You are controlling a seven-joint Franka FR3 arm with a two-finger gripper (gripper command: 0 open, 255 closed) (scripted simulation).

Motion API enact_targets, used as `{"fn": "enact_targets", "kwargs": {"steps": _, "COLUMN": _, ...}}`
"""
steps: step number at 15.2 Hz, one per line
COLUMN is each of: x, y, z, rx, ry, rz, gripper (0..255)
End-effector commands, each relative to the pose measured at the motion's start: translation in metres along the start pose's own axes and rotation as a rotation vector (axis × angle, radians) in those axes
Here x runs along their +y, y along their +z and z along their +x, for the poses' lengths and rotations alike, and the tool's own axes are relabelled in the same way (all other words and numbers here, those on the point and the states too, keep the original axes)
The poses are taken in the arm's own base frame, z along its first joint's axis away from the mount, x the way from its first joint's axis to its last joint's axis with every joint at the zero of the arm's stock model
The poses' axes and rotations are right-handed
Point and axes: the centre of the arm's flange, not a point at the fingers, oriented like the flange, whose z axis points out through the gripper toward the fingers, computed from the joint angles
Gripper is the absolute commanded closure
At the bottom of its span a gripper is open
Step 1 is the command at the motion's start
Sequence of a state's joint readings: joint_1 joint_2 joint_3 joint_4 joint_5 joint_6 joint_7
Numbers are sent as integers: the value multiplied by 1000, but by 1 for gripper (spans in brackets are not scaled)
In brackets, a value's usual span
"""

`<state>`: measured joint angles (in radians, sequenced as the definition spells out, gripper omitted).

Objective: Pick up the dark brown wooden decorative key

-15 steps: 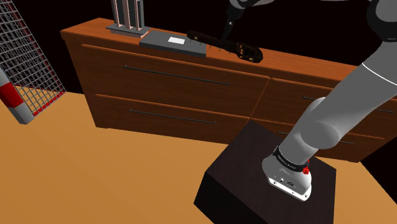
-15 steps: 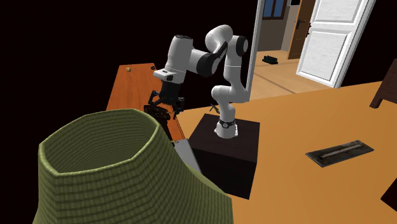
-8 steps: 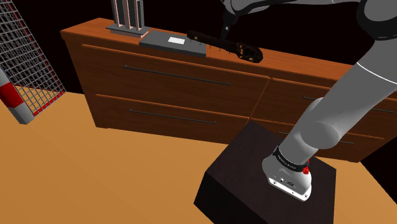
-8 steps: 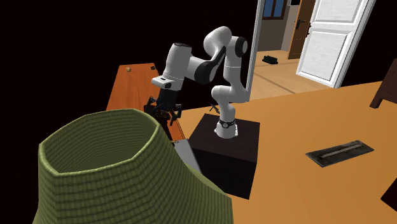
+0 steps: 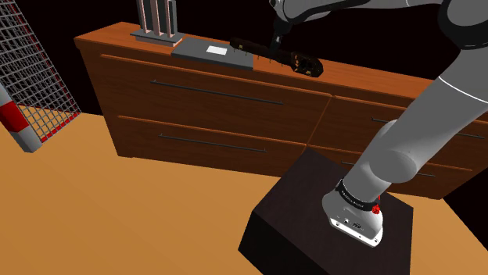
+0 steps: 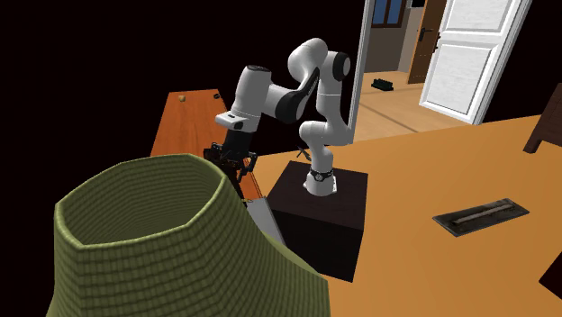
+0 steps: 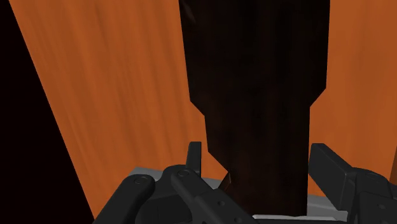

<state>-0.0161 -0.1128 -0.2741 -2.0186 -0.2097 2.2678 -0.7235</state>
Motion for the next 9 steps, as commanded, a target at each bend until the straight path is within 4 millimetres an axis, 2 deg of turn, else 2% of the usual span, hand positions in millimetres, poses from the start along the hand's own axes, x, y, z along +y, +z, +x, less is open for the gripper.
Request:
{"fn": "enact_targets", "kwargs": {"steps": 1, "x": 0, "y": 1, "z": -1, "rx": -2, "ry": 1, "rz": 2, "gripper": 255}}
{"fn": "enact_targets", "kwargs": {"steps": 5, "x": 0, "y": 0, "z": 0, "rx": -2, "ry": 1, "rz": 2, "gripper": 255}}
{"fn": "enact_targets", "kwargs": {"steps": 9, "x": 8, "y": -19, "z": 3, "rx": -2, "ry": 1, "rz": 2, "gripper": 255}}
